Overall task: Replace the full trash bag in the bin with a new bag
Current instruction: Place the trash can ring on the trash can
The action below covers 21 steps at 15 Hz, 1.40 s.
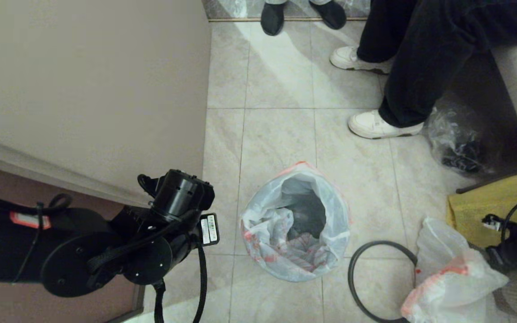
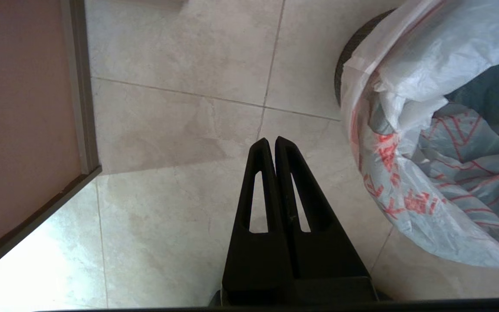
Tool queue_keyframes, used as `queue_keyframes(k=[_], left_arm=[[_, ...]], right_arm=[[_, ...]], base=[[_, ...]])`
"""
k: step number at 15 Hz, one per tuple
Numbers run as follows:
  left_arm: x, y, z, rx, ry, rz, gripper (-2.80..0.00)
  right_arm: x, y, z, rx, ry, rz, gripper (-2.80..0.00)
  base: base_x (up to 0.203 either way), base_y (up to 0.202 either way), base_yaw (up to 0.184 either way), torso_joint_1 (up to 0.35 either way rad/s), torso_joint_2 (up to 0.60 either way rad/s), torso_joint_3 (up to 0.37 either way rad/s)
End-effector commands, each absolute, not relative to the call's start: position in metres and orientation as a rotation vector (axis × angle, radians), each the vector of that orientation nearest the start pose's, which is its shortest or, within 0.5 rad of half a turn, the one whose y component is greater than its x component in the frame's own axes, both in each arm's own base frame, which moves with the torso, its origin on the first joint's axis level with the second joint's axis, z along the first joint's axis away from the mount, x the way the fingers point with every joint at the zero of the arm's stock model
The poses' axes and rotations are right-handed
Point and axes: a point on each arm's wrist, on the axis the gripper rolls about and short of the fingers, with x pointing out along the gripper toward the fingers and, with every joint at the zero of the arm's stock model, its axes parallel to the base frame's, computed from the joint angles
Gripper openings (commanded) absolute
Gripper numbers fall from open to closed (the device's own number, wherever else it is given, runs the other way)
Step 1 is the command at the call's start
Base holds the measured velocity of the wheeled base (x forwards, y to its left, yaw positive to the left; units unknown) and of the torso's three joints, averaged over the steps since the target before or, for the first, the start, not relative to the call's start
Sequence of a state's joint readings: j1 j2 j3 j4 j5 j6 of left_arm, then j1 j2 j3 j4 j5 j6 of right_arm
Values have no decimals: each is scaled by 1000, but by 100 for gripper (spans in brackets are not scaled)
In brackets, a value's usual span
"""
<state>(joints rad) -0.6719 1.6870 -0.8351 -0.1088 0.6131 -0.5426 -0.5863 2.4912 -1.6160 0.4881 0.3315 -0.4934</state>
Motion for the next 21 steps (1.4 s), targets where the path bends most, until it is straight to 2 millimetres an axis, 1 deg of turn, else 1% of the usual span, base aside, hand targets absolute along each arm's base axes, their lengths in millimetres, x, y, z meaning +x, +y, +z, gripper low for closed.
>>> queue_keyframes(k=[1,2,3,4,6,7,9,11,14,15,16,17,19,20,21], left_arm=[[227,-165,149,-82,583,106,-280],[227,-166,147,-81,586,107,-280],[229,-167,144,-77,594,108,-280],[230,-170,139,-68,605,107,-280],[231,-174,134,-60,610,102,-280],[231,-176,135,-64,606,98,-280],[229,-179,133,-57,611,87,-280],[230,-179,131,-61,613,95,-280],[236,-177,122,-62,632,123,-280],[237,-177,119,-73,638,131,-280],[238,-177,118,-78,641,136,-280],[239,-177,118,-79,641,140,-280],[241,-172,119,-89,640,156,-280],[243,-171,117,-88,643,161,-280],[243,-171,117,-89,643,162,-280]], right_arm=[[370,-213,52,271,999,245,-280],[373,-202,67,314,950,290,-280],[376,-188,78,349,927,328,-280],[373,-180,87,380,907,359,-280],[365,-170,101,438,855,445,-280],[360,-163,98,454,869,470,-280],[355,-138,83,429,948,517,-280],[357,-106,63,312,1044,576,-280],[362,-64,59,247,1095,665,-280],[367,-48,56,214,1127,666,-280],[374,-34,44,173,1189,608,-280],[382,-25,31,173,1218,530,-280],[394,-14,14,249,1245,364,-280],[398,-11,3,233,1276,258,-280],[402,-10,-9,216,1299,191,-280]], base=[[0,0,0,0,0,0],[0,0,0,0,0,0],[0,0,0,0,0,0],[0,0,0,0,0,0],[0,0,0,0,0,0],[0,0,0,0,0,0],[0,0,0,0,0,0],[0,0,0,0,0,0],[0,0,0,0,0,0],[0,0,0,0,0,0],[0,0,0,0,0,0],[0,0,0,0,0,0],[0,0,0,0,0,0],[0,0,0,0,0,0],[0,0,0,0,0,0]])
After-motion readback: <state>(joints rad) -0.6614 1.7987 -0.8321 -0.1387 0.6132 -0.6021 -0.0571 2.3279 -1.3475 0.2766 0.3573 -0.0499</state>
